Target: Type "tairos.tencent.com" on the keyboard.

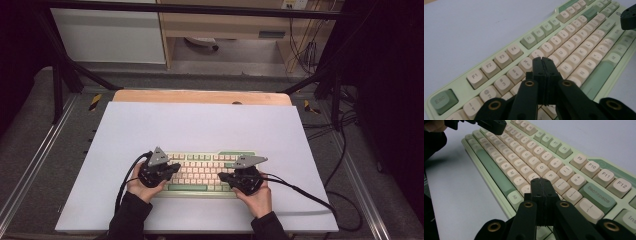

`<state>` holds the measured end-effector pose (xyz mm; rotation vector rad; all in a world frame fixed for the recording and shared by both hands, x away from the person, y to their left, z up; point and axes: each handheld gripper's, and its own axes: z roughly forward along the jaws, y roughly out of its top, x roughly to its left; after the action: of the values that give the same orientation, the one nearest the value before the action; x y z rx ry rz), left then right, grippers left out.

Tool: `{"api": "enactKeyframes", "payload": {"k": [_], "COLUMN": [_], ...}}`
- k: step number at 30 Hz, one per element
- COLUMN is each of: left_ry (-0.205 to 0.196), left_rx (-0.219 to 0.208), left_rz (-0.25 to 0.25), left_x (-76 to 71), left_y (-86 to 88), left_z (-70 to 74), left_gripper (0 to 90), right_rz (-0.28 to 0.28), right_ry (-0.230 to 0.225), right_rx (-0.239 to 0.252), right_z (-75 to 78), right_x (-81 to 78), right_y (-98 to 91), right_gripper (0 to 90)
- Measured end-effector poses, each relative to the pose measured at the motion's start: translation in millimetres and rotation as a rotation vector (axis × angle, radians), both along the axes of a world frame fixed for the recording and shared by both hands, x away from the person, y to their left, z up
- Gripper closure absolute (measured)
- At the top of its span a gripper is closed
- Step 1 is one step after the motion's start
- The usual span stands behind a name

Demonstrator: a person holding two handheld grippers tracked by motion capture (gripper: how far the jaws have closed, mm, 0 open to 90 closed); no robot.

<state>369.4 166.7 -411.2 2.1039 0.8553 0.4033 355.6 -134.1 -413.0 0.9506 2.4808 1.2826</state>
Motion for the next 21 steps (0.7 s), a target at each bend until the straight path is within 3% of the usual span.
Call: {"api": "enactKeyframes", "payload": {"k": [21], "left_ry": [0.016], "left_rx": [0.007], "left_rz": [0.045], "left_x": [6.2], "left_y": [12.7], "left_z": [-6.7], "left_gripper": [89.4], "right_rz": [0.001], "right_ry": [0.002], "right_rx": [0.003], "right_z": [-0.6], "right_x": [-0.2], "right_y": [-0.1], "right_gripper": [90.0]}}
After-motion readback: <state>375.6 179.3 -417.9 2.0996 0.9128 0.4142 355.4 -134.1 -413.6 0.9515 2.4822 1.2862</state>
